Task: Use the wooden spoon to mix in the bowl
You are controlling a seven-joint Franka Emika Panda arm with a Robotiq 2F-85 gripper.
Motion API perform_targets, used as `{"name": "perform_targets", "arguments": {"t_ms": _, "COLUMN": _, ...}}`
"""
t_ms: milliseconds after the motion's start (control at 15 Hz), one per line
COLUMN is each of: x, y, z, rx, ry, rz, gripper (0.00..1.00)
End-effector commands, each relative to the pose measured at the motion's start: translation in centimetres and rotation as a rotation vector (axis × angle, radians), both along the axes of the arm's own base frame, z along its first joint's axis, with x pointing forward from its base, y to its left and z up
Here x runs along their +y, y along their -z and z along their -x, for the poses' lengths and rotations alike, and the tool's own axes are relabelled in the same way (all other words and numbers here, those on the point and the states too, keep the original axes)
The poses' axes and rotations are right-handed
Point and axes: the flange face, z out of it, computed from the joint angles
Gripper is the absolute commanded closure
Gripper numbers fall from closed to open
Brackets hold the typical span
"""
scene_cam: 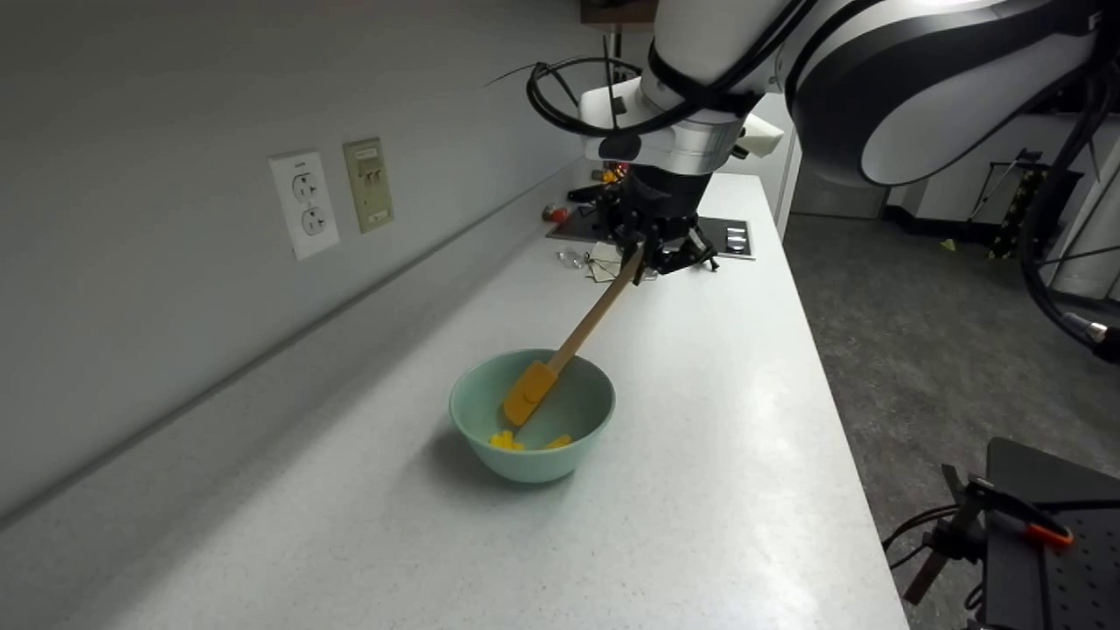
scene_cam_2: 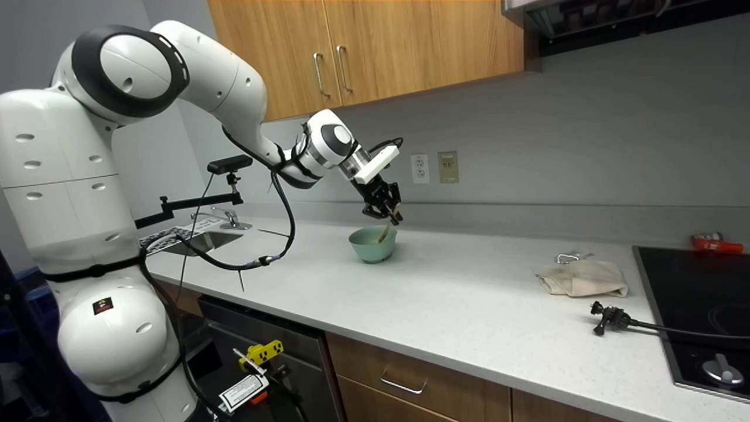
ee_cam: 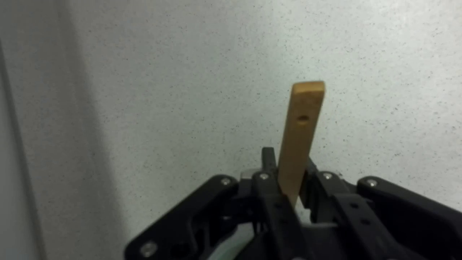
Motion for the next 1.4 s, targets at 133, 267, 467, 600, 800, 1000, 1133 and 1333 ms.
{"name": "perform_targets", "arguments": {"t_ms": 133, "x": -0.5, "y": 0.1, "z": 0.3, "rx": -0.001, "ry": -0.044, "rz": 0.037, "gripper": 0.96}}
{"name": "perform_targets", "arguments": {"t_ms": 267, "x": 0.2, "y": 0.4, "z": 0.4, "rx": 0.008, "ry": -0.045, "rz": 0.030, "gripper": 0.96}}
{"name": "perform_targets", "arguments": {"t_ms": 467, "x": 1.7, "y": 0.6, "z": 0.5, "rx": 0.026, "ry": -0.036, "rz": 0.008, "gripper": 0.96}}
{"name": "perform_targets", "arguments": {"t_ms": 600, "x": 2.5, "y": 0.5, "z": 0.5, "rx": 0.031, "ry": -0.026, "rz": -0.015, "gripper": 0.96}}
{"name": "perform_targets", "arguments": {"t_ms": 800, "x": 2.8, "y": 0.0, "z": 0.2, "rx": 0.014, "ry": -0.011, "rz": -0.051, "gripper": 0.96}}
{"name": "perform_targets", "arguments": {"t_ms": 1000, "x": 1.9, "y": -0.8, "z": -0.2, "rx": -0.027, "ry": -0.013, "rz": -0.053, "gripper": 0.96}}
{"name": "perform_targets", "arguments": {"t_ms": 1133, "x": 0.9, "y": -1.1, "z": -0.3, "rx": -0.035, "ry": -0.033, "rz": -0.035, "gripper": 0.96}}
{"name": "perform_targets", "arguments": {"t_ms": 1333, "x": 0.5, "y": -0.3, "z": 0.0, "rx": -0.013, "ry": -0.033, "rz": -0.021, "gripper": 0.96}}
